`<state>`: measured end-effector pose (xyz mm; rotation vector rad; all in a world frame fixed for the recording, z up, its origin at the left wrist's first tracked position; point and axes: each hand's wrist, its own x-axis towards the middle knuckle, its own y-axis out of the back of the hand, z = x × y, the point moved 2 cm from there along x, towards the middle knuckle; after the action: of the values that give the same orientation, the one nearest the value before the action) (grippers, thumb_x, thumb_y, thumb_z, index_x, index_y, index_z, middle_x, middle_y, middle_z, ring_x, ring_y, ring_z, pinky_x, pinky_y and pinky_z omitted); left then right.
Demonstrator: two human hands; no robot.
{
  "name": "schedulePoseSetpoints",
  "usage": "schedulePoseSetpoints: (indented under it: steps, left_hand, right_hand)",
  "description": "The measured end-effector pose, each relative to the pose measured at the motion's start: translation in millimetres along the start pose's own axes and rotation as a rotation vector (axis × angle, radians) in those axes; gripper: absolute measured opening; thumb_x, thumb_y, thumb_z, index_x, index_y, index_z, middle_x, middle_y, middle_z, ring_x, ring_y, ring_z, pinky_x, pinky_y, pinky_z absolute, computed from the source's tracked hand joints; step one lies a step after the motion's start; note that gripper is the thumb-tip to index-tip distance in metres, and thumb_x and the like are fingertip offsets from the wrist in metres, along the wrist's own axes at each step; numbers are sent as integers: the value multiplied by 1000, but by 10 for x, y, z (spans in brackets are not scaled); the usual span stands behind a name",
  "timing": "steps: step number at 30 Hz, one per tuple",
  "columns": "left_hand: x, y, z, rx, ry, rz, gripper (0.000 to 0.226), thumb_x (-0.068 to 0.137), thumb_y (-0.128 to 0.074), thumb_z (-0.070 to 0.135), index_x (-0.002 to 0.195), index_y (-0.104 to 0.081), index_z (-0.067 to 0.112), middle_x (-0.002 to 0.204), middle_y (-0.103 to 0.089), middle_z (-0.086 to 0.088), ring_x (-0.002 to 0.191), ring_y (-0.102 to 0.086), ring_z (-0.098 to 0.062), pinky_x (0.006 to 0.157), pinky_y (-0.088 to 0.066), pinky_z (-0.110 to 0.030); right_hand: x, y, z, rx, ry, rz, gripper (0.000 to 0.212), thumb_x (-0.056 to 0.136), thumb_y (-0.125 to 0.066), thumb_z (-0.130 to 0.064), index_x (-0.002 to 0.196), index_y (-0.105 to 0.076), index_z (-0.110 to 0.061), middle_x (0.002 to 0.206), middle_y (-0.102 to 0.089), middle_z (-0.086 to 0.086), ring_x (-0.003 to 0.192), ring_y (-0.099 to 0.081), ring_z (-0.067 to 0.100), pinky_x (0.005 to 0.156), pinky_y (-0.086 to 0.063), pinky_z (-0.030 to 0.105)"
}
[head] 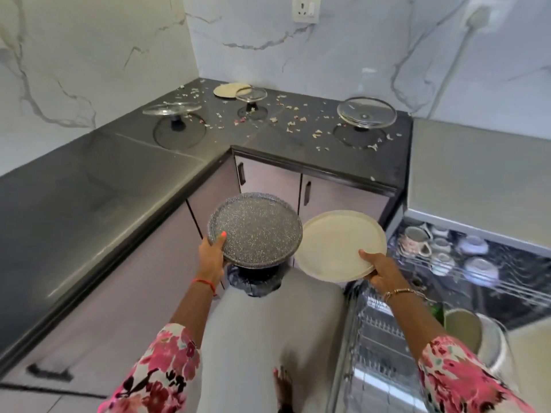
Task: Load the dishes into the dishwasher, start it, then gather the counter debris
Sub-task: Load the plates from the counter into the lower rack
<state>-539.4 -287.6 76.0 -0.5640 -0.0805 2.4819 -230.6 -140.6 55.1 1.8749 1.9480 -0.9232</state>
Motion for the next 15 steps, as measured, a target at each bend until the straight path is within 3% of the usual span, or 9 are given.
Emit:
schedulePoseSetpoints:
  steps: [3,7,11,15]
  left_hand:
    - [-366,48,-312,41,40,-50,35,96,-45,9,129,-44,0,129,-53,-23,111,-55,-34,93,-46,-47]
    - [-752,-33,-726,102,105,-100,35,97,-45,12,130,-43,5,128,-53,-20,90,-59,-25,70,-50,-37]
    - [-1072,-270,-1084,170,154,-152,34,97,-44,13,131,-42,7,129,-53,-18,104,-53,-28,81,-49,-44]
    - [-1341,-624,-1378,245,161,-202,33,97,-43,13,130,-43,9,127,-53,-16,106,-53,-29,92,-46,-52]
  right_hand:
    - [-289,438,186,-24,-23,76,34,86,-57,4,119,-52,1,135,-49,22,118,-47,40,95,-40,58]
    - [-594,947,375,-16,-35,153,46,85,-58,5,129,-46,3,133,-50,20,118,-48,39,95,-42,56]
    - [-779,1460,481,0,-35,245,43,81,-62,7,123,-50,6,129,-54,20,105,-52,35,88,-45,48]
    - [-865,1964,531,-60,-28,330,42,80,-65,5,120,-51,9,123,-56,23,95,-50,31,89,-46,49]
